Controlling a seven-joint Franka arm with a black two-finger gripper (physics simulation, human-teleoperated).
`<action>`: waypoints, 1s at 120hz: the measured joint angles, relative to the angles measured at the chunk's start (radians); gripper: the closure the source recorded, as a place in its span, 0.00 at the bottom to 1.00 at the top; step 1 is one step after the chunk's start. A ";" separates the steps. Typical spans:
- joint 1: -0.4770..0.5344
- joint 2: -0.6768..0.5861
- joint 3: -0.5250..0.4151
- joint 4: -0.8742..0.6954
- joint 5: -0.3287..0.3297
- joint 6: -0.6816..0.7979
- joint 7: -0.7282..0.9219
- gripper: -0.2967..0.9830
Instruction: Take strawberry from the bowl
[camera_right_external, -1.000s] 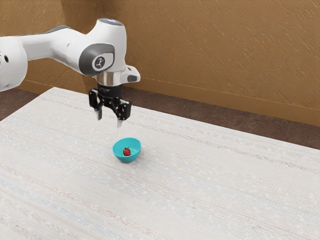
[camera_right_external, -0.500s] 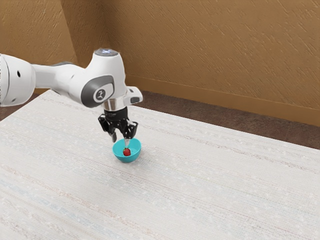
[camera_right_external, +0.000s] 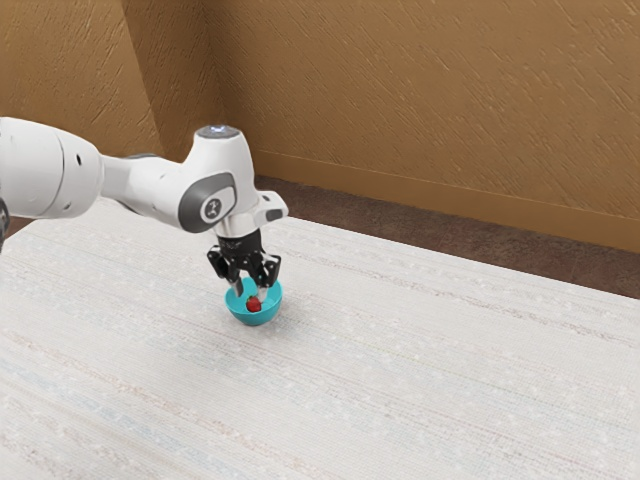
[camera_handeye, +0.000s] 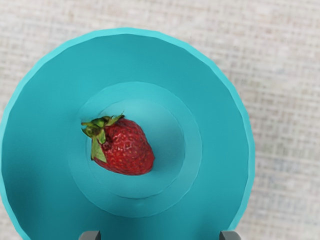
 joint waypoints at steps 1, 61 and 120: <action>0.000 0.003 0.002 0.001 0.000 0.001 0.000 0.56; 0.002 0.080 0.024 0.044 -0.006 0.029 -0.003 0.56; 0.019 0.152 0.023 0.101 -0.006 0.032 -0.004 0.57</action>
